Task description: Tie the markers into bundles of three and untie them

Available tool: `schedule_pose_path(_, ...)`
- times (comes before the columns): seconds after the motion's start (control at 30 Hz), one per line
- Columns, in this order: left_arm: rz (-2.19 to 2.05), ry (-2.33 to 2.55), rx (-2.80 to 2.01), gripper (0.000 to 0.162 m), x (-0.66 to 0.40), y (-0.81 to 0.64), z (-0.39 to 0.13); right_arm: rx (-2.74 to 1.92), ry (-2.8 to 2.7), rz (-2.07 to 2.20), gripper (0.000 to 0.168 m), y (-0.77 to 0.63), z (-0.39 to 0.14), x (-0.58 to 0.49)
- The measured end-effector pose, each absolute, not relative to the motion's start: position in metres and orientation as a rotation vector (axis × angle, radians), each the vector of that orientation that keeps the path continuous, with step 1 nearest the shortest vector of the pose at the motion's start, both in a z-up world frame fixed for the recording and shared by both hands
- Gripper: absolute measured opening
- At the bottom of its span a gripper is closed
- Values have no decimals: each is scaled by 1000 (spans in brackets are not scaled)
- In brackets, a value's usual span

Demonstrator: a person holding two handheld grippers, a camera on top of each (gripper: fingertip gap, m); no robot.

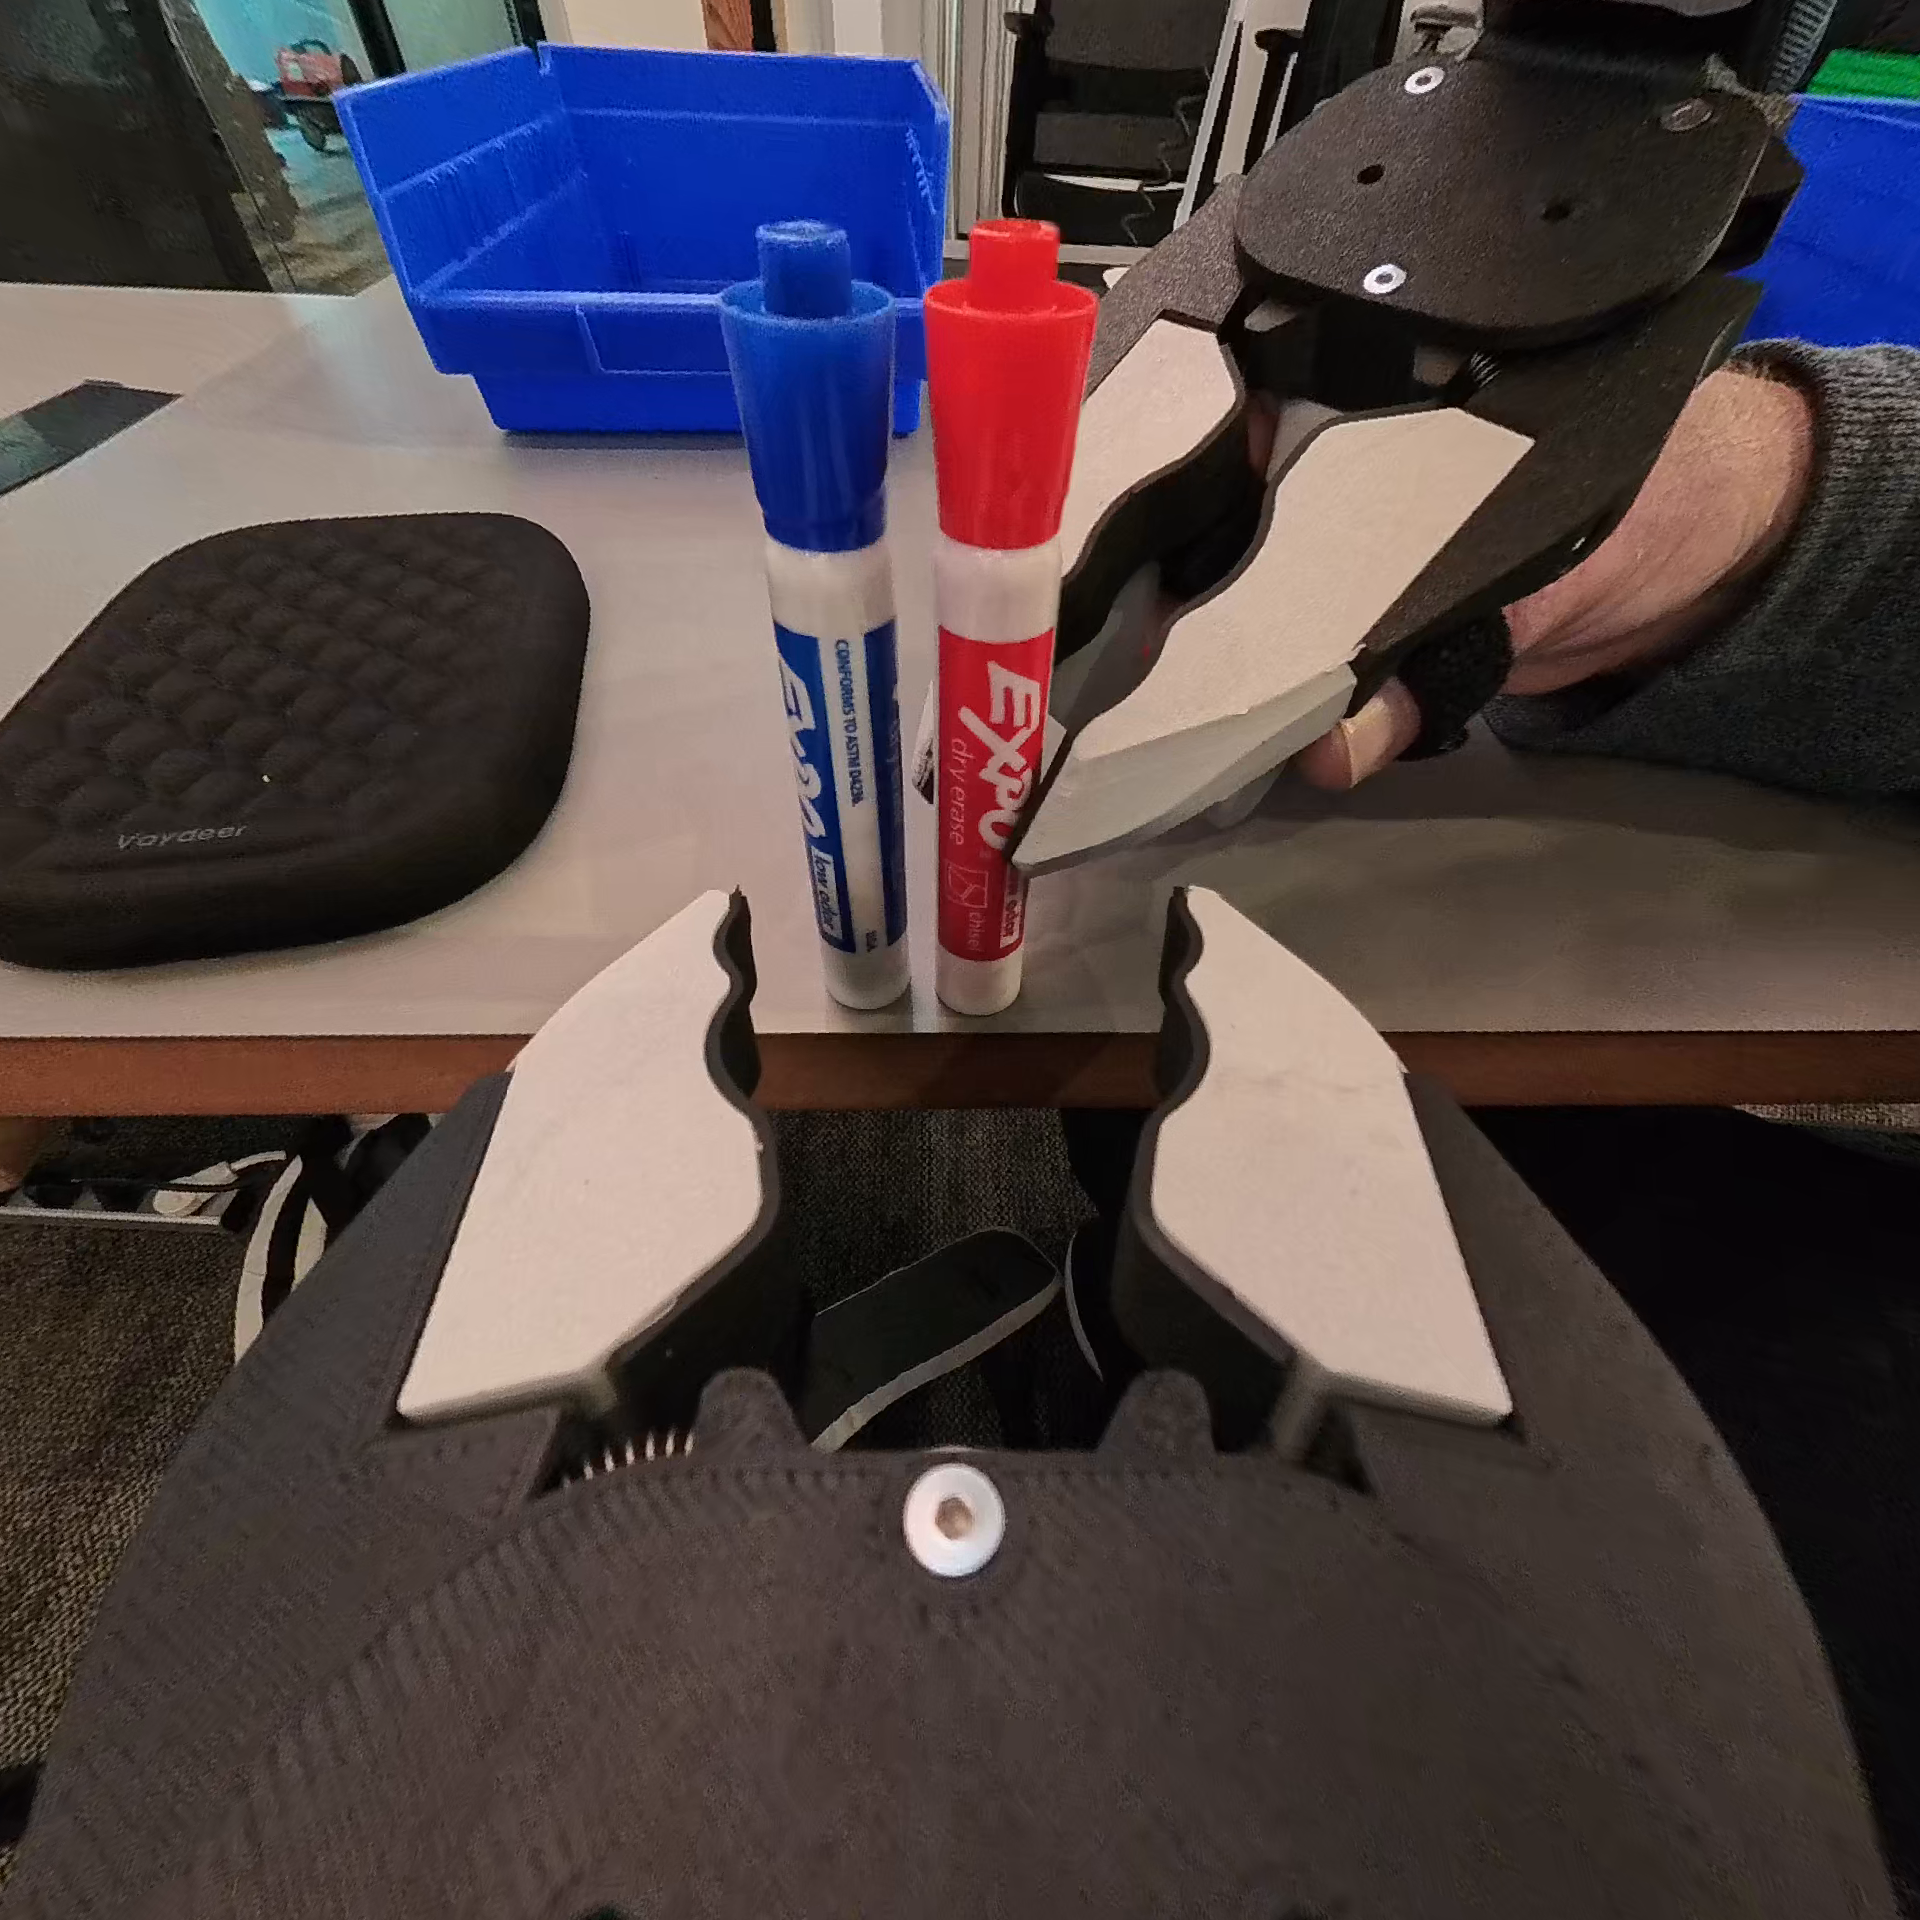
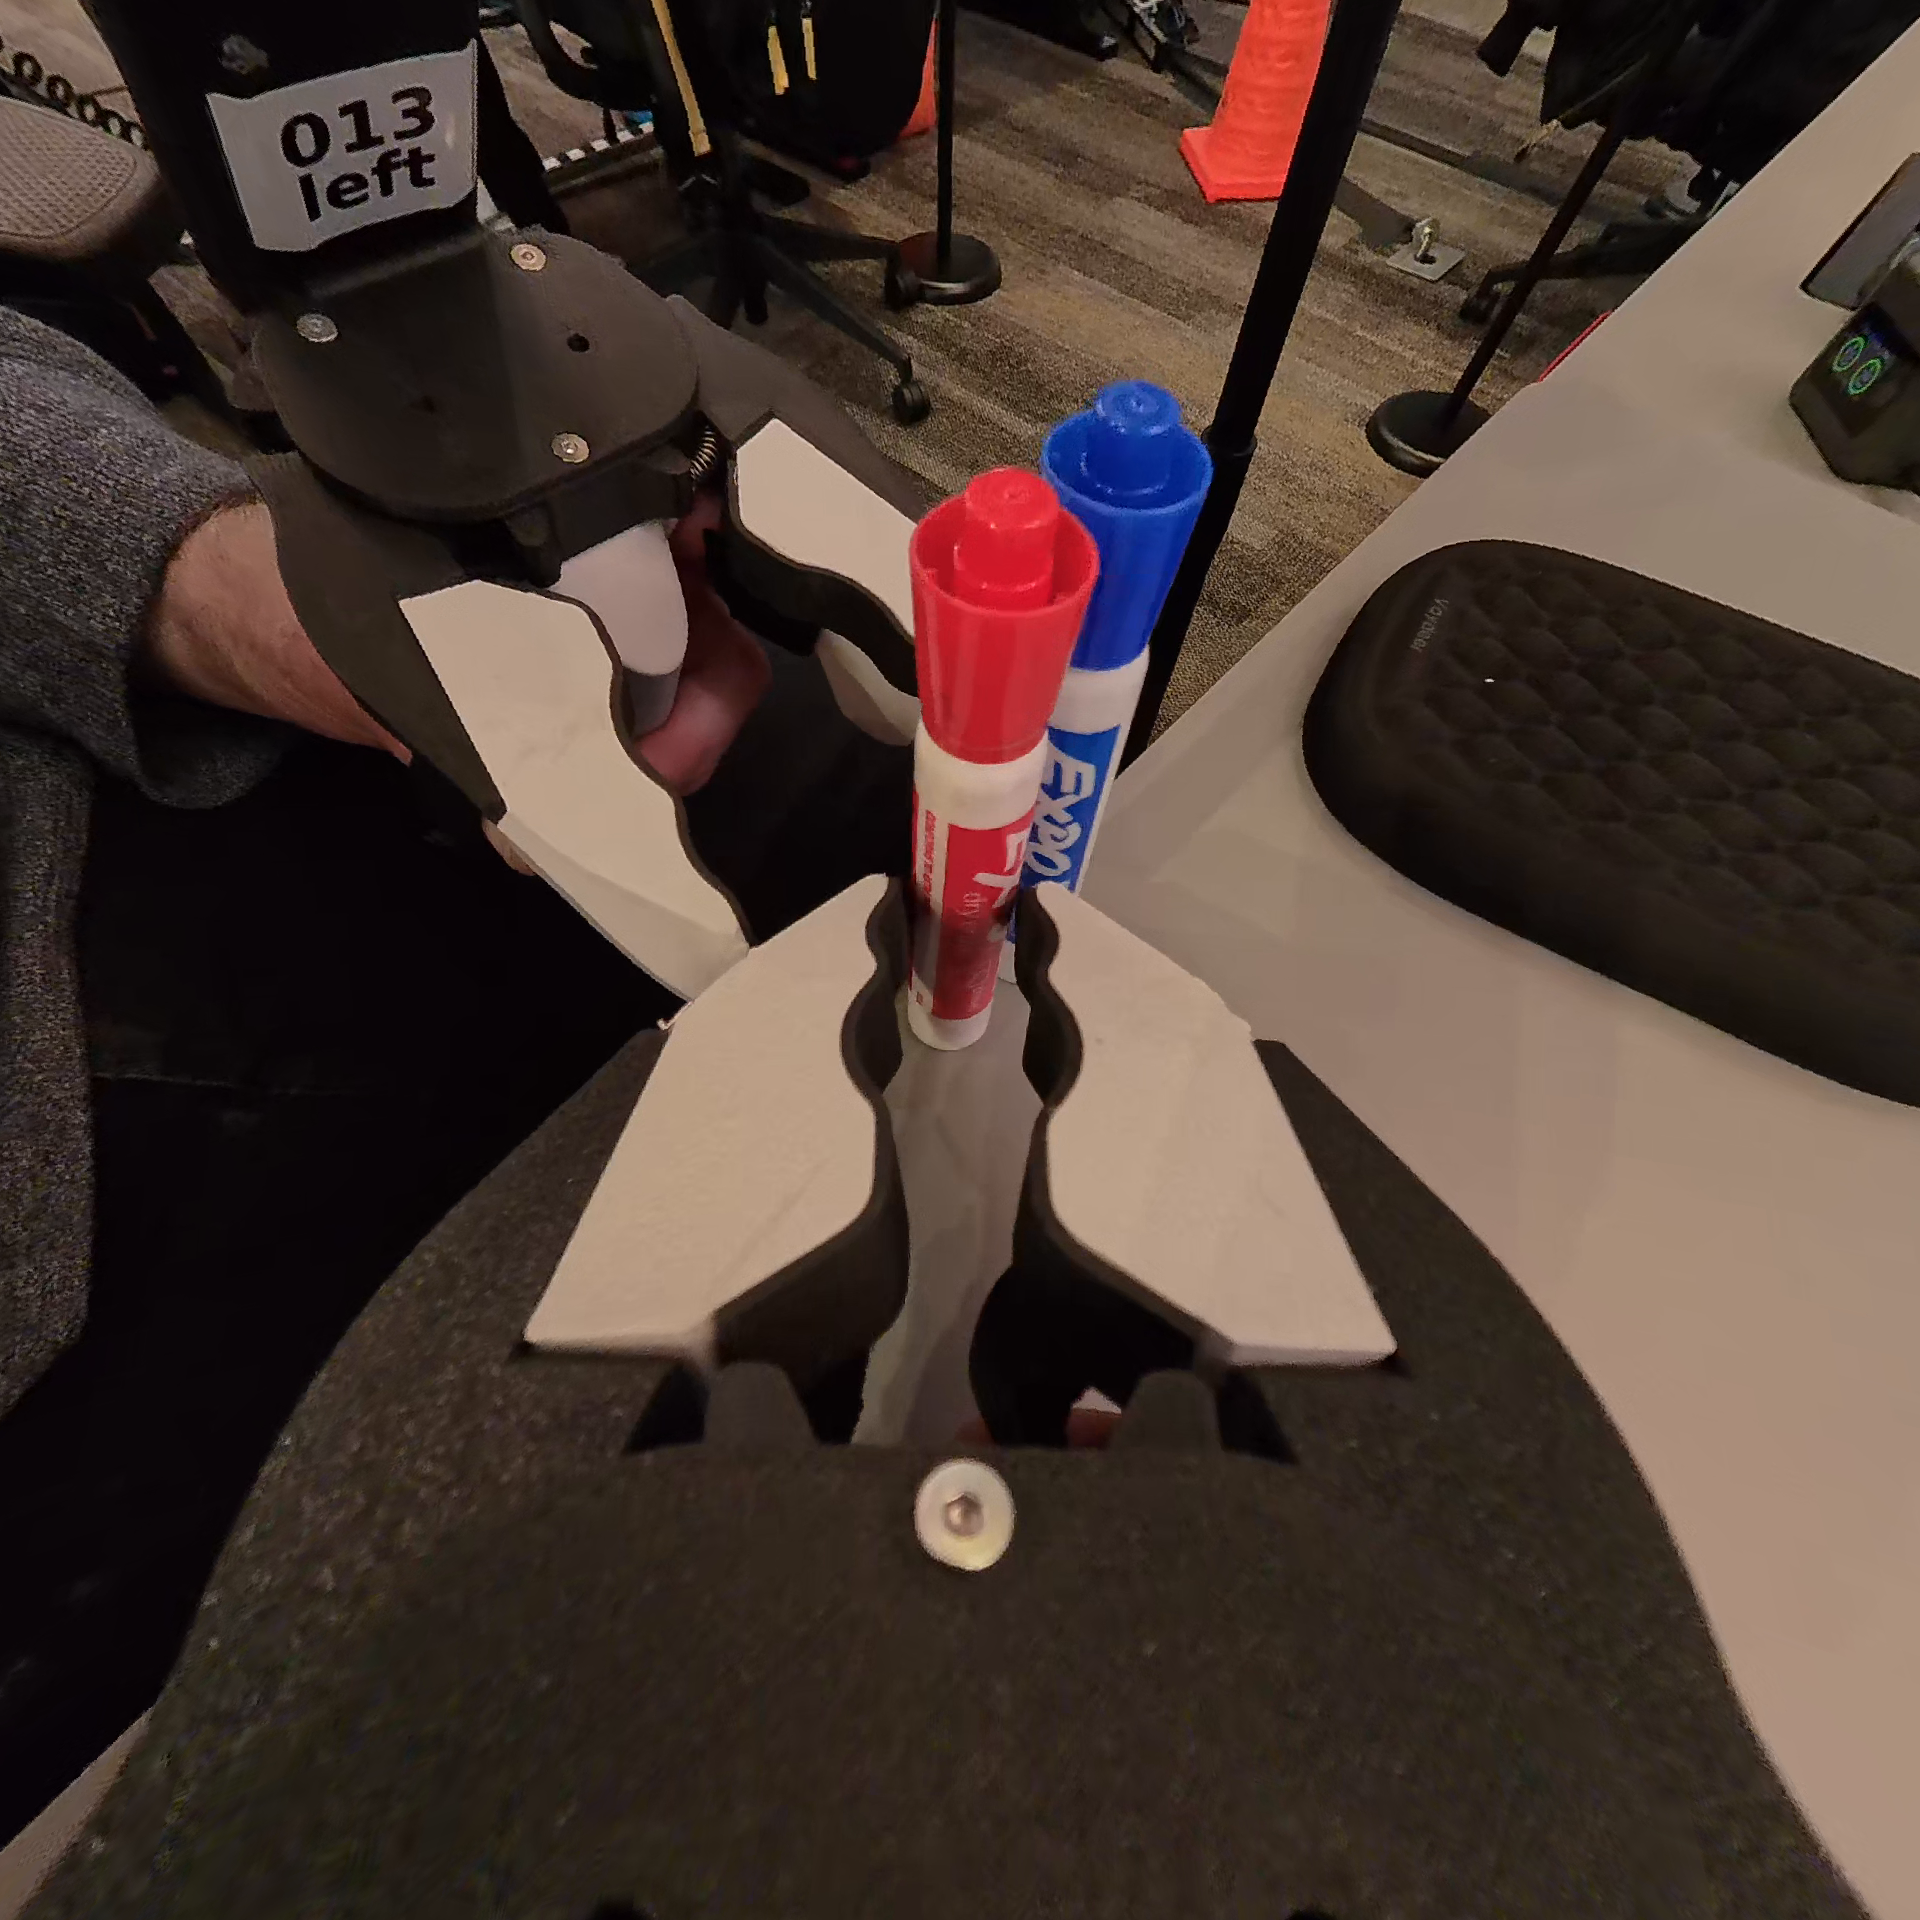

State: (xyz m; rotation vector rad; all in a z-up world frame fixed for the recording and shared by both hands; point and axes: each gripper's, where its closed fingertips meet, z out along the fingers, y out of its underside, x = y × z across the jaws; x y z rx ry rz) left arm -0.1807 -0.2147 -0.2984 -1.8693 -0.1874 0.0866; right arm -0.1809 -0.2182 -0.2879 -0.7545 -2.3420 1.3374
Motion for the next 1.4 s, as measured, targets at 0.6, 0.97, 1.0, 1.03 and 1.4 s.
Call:
schedule_pose_path(0.6,87,-185,-1872,74,-181,-215,-300,-739,-2338,1317,19,-218,-288,-182)
schedule_pose_path(0.97,86,-184,-1874,74,-180,-215,-301,-733,-2352,1322,24,-219,-288,-180)
schedule_pose_path(1.0,86,-184,-1873,74,-180,-215,-301,-732,-2353,1323,24,-219,-288,-180)
schedule_pose_path(1.03,85,-184,-1872,74,-180,-215,-301,-735,-2354,1324,25,-219,-288,-179)
schedule_pose_path(1.4,87,-190,-1873,74,-183,-217,-303,-764,-2360,1292,25,-209,-293,-173)
